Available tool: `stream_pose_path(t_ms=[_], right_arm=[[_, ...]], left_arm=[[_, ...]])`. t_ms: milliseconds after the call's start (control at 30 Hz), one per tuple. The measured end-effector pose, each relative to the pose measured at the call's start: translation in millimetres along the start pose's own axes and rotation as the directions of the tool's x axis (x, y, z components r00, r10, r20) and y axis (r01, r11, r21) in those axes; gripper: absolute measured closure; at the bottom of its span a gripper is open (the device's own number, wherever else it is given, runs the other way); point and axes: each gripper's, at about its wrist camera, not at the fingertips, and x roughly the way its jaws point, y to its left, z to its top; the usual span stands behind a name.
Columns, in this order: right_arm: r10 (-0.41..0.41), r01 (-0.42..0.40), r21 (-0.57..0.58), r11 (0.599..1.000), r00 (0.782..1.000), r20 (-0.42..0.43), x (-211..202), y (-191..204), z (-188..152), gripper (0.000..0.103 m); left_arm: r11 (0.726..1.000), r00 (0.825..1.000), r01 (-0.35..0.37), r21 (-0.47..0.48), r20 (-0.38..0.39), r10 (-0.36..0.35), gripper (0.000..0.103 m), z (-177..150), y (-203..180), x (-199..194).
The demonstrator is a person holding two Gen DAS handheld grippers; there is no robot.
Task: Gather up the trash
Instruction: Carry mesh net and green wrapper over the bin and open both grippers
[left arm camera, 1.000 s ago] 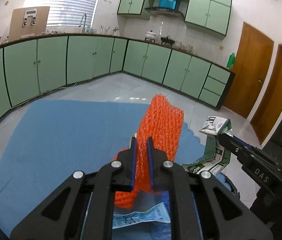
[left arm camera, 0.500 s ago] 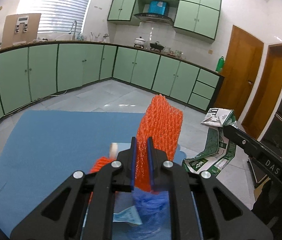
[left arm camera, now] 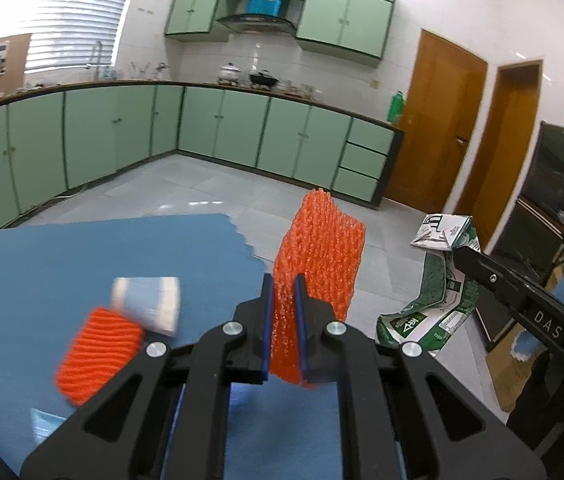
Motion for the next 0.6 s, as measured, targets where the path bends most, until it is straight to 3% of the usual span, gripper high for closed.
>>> stream_pose_path(t_ms=[600], right_arm=[[-0.177, 0.183, 0.072, 0.98, 0.981, -0.08, -0.4, -118.2, -36.7, 0.087]], left_arm=[[0.987, 0.983, 0.133, 0.086, -0.14, -0.12, 0.094, -37.1, -95.7, 96.3]])
